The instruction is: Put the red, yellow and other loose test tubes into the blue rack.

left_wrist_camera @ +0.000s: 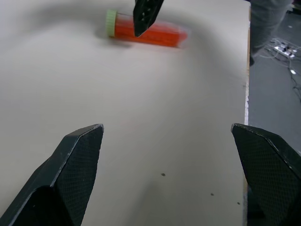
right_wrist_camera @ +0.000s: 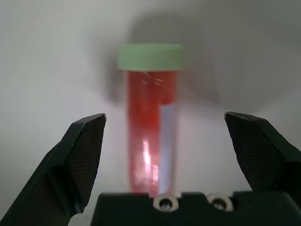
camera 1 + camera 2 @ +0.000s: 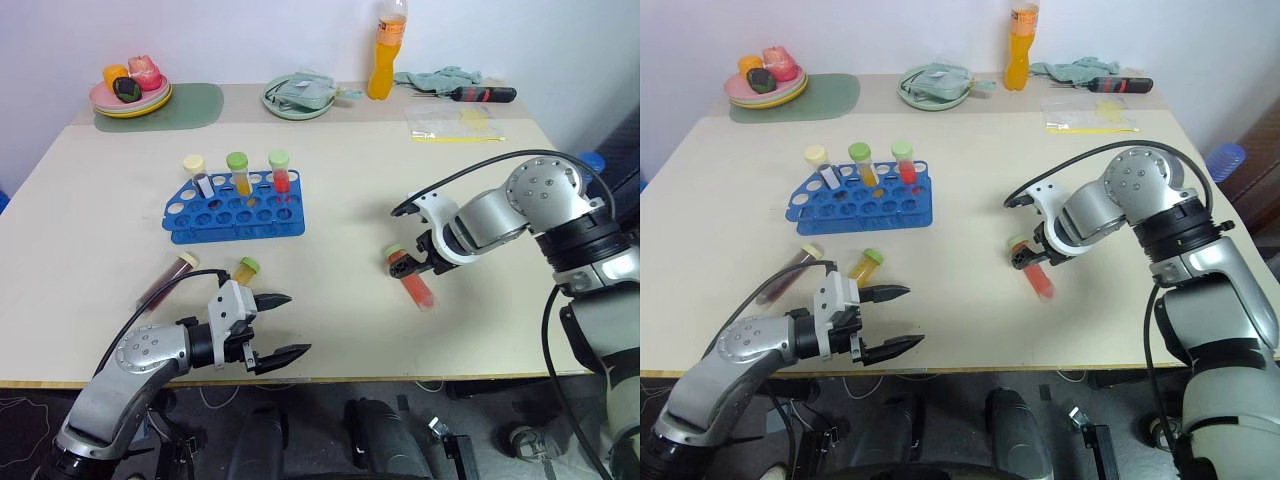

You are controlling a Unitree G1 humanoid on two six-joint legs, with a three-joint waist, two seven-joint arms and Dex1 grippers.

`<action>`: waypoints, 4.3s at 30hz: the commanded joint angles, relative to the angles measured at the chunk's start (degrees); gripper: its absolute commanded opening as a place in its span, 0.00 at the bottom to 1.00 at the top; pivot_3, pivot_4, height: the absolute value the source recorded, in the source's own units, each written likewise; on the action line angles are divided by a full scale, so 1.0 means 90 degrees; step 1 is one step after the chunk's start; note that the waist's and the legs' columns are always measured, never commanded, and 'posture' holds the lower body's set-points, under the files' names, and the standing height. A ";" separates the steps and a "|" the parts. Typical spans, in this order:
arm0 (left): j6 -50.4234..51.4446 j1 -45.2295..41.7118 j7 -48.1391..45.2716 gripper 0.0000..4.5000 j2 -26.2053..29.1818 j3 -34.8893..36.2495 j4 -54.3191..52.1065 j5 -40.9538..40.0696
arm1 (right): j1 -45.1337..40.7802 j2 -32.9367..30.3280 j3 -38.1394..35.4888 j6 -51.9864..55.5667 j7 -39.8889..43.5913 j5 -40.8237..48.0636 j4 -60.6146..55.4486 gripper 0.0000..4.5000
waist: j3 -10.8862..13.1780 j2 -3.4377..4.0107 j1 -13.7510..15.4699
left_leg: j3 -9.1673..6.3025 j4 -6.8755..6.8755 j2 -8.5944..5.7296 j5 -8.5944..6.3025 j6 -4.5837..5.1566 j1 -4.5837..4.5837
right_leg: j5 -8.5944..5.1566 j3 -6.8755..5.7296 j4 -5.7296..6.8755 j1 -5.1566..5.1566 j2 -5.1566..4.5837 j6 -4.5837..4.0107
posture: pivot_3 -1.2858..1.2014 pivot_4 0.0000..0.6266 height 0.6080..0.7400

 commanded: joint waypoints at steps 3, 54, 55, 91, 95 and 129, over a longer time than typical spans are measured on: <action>-0.0037 -0.0037 0.0097 1.00 -0.0004 0.0038 -0.0192 -0.0025 | -0.0172 0.0219 -0.0080 0.0036 -0.0731 0.0438 0.0176 0.50 | 0.0000 0.0000 0.0005 | 0.0000 0.0002 0.0000 0.0000 0.0000 -0.0010 | 0.0000 0.0000 0.0000 -0.0008 0.0000 0.0000 | 0.52 0.24 1.00; -0.0281 -0.0174 0.2316 1.00 -0.1048 0.2496 0.0405 -0.0457 | 0.1838 0.5625 -0.1933 -1.1550 0.5411 -0.8778 0.1541 0.18 | -0.0009 0.0003 -0.0163 | -0.0013 0.0018 0.0026 0.0010 -0.0018 -0.0024 | 0.0008 0.0004 0.0067 -0.0054 0.0036 -0.0014 | 0.52 0.24 1.00; -0.0282 -0.0187 0.2308 1.00 -0.1050 0.2488 0.0413 -0.0452 | 0.1836 0.5629 -0.1968 -1.1536 0.5399 -0.8806 0.1596 0.18 | -0.0009 0.0003 -0.0165 | -0.0012 0.0017 0.0026 0.0010 -0.0018 -0.0022 | 0.0008 0.0006 0.0068 -0.0054 0.0037 -0.0014 | 0.52 0.24 1.00; -0.0176 -0.0242 0.2338 1.00 -0.1069 0.2366 0.0314 -0.0461 | 0.1489 0.6023 -0.2121 -1.1716 0.5777 -0.9208 0.2541 0.18 | -0.0009 0.0003 -0.0174 | 0.0005 0.0002 0.0026 0.0010 -0.0018 0.0021 | 0.0007 0.0031 0.0076 -0.0036 0.0042 -0.0016 | 0.52 0.24 1.00; -0.0145 -0.0248 0.2329 1.00 -0.1071 0.2384 0.0302 -0.0472 | 0.1488 0.6024 -0.2139 -1.1690 0.5782 -0.9209 0.2589 0.18 | -0.0009 0.0003 -0.0174 | 0.0006 0.0002 0.0026 0.0010 -0.0018 0.0021 | 0.0007 0.0032 0.0076 -0.0036 0.0041 -0.0015 | 0.52 0.24 1.00; 0.3763 -0.1345 0.3370 1.00 0.0639 0.2188 -0.0666 -0.1054 | 0.2495 0.4543 -0.1852 -1.0544 0.7145 -0.8880 -0.0817 0.92 | -0.0005 -0.0007 -0.0119 | 0.0002 -0.0001 0.0024 0.0010 -0.0018 0.0022 | 0.0007 0.0036 0.0073 -0.0031 0.0041 -0.0015 | 0.52 0.24 1.00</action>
